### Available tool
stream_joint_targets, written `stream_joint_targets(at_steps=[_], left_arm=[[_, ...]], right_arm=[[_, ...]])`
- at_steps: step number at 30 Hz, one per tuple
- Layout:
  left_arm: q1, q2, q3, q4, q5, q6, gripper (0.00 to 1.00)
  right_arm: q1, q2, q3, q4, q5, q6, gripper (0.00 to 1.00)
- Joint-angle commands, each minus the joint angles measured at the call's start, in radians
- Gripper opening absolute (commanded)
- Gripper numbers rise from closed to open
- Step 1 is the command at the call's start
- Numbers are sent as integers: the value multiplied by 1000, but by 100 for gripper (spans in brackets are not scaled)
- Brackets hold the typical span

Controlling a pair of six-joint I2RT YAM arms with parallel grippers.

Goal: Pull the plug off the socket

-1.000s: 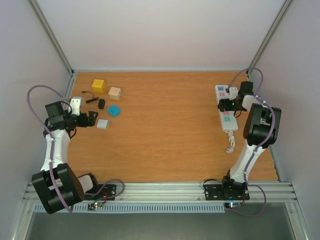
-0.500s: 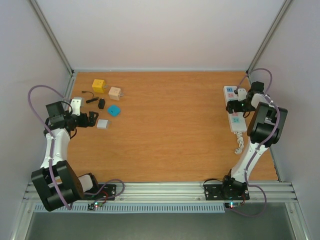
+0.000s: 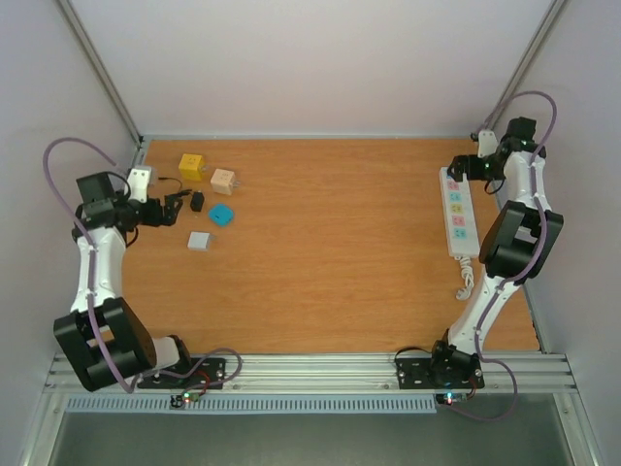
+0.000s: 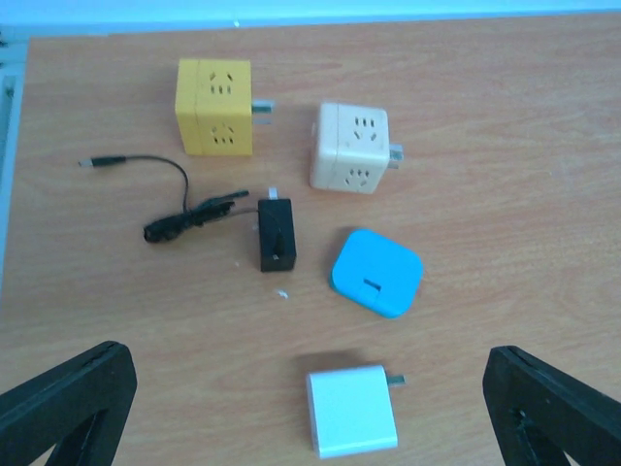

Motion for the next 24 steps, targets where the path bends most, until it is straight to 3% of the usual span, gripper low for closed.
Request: stream_joint_targets(at_steps=[1,6,11,17,24], left_arm=[[-18,90,159,-98,-12,28,100],[-55,168,313,-167,-12,13,100],[-121,156,332,-120,-11,-27,100],[-210,101,248,-26,-14,-67,100],[-320,39,72,53,-103,-86,100]], right_arm=[[61,-42,123,-140,-105,78,99],[176,-123,145,-140,-189,190,98],[323,-255,1,-3,-250,343,98],[473,-419,-288,308,-321,581,98],[524,-563,-634,632,-351,739,98]])
